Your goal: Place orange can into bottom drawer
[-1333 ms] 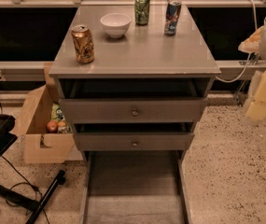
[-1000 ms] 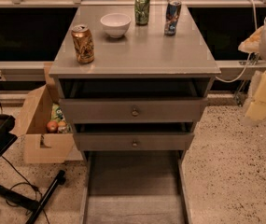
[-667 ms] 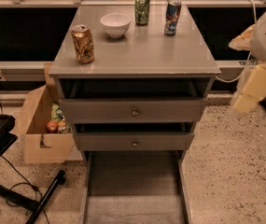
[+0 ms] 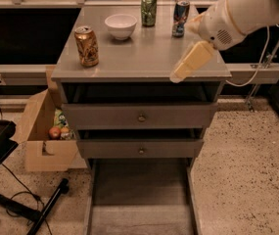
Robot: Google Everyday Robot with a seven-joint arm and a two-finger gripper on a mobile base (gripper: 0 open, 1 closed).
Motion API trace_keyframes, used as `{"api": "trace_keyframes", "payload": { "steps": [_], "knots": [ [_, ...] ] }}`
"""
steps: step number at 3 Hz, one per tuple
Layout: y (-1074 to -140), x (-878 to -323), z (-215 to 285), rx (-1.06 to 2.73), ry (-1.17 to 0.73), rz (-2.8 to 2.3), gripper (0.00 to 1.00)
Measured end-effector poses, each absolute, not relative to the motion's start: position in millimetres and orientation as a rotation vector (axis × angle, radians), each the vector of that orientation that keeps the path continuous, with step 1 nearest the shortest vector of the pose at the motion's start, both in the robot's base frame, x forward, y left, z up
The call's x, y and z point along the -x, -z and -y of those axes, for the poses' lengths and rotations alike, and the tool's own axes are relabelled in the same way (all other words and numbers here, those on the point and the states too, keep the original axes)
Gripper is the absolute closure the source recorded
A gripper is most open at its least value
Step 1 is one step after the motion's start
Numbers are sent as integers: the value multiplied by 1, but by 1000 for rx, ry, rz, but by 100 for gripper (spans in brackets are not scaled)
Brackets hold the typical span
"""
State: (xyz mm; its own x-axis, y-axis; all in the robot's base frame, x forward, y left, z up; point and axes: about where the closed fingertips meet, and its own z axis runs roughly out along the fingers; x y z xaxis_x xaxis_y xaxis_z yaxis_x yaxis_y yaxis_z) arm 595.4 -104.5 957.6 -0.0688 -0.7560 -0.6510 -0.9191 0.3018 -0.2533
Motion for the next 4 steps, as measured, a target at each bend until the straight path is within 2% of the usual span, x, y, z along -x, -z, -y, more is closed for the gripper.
{"api": "trace_keyframes", "payload": {
  "steps": [2,3,4],
  "knots": [
    [-926,-674,22,1235,-506,-1655,0],
    [-926,-674,22,1235,-506,-1655,0],
    [-915,-689,-17,1231,-568,-1616,0]
  ]
}}
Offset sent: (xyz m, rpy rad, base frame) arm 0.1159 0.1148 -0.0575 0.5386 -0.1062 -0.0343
